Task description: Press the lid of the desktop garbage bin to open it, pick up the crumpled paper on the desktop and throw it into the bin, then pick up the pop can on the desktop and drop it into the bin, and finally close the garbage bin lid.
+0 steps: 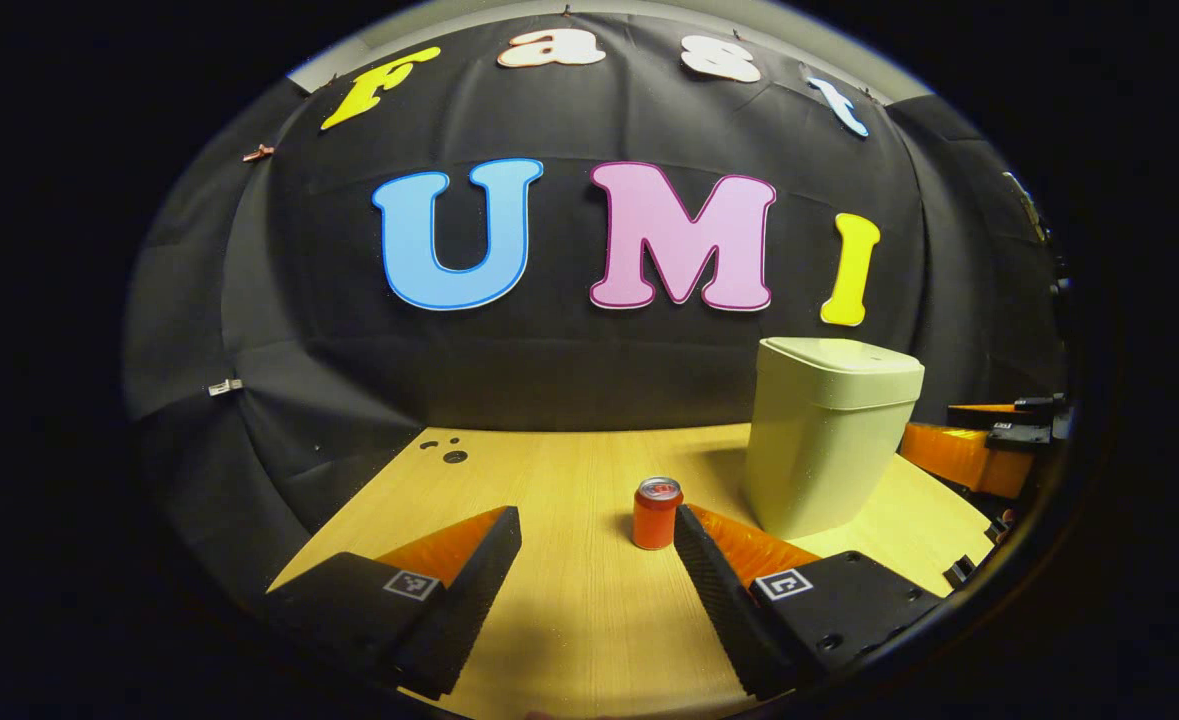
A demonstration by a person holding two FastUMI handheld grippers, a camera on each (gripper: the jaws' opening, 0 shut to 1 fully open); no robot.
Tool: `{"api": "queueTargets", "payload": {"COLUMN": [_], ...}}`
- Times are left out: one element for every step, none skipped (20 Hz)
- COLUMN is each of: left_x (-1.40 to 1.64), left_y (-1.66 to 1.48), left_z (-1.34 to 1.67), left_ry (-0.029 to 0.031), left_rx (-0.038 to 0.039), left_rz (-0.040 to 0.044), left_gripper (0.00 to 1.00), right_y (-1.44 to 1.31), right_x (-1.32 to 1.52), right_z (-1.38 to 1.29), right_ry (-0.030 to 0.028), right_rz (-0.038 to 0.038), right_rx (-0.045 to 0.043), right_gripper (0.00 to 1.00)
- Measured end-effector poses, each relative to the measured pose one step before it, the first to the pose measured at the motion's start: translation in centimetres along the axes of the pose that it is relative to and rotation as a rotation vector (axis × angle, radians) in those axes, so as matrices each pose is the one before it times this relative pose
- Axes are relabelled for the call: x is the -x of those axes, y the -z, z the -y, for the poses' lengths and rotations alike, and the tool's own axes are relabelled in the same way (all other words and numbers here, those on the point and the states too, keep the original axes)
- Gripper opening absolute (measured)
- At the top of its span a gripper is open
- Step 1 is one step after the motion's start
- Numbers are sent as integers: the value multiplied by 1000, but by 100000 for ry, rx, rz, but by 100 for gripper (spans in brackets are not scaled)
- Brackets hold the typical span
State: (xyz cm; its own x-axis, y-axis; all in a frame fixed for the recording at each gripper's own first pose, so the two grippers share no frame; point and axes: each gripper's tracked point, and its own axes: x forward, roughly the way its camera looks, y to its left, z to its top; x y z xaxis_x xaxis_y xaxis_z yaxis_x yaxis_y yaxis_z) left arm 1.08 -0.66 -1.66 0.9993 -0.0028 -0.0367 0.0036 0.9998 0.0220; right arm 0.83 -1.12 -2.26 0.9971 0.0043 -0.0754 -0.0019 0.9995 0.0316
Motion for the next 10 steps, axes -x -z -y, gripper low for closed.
{"api": "queueTargets", "payload": {"left_x": [-36, -79, -105, 52, -11, 13, -18, -28, -18, -8], "left_y": [-1, 219, -10, 115, -82, 282, 44, 91, -47, 143], "left_z": [-20, 23, -28, -22, -39, 41, 1, -13, -38, -97], "left_ry": [-190, -49, 5, 21, -32, 9, 47, 40, -133, -63], "left_rx": [134, 246, 186, 81, -66, -143, -154, -166, -194, -121], "left_rz": [-299, -450, -285, -191, -137, -196, -115, 62, -93, -137], "left_gripper": [99, 99, 99, 99, 99, 99, 99, 99, 99, 99], "right_y": [79, -18, 62, 145, 31, 57, -44, -65, 6, -21], "right_x": [-33, -45, -90, 149, 33, 38, -28, -60, 71, 61], "right_z": [-11, 28, 19, -92, -30, 16, -22, -158, 13, -123], "right_ry": [-88, -8, -95, -184, -118, -118, -186, -480, -33, -270], "right_rz": [-321, -276, -334, -366, -361, -299, -208, -103, 76, 32], "right_rx": [29, -43, -65, -36, 37, 84, -25, -60, 353, 367], "right_gripper": [98, 98, 98, 98, 98, 98, 98, 98, 98, 94]}}
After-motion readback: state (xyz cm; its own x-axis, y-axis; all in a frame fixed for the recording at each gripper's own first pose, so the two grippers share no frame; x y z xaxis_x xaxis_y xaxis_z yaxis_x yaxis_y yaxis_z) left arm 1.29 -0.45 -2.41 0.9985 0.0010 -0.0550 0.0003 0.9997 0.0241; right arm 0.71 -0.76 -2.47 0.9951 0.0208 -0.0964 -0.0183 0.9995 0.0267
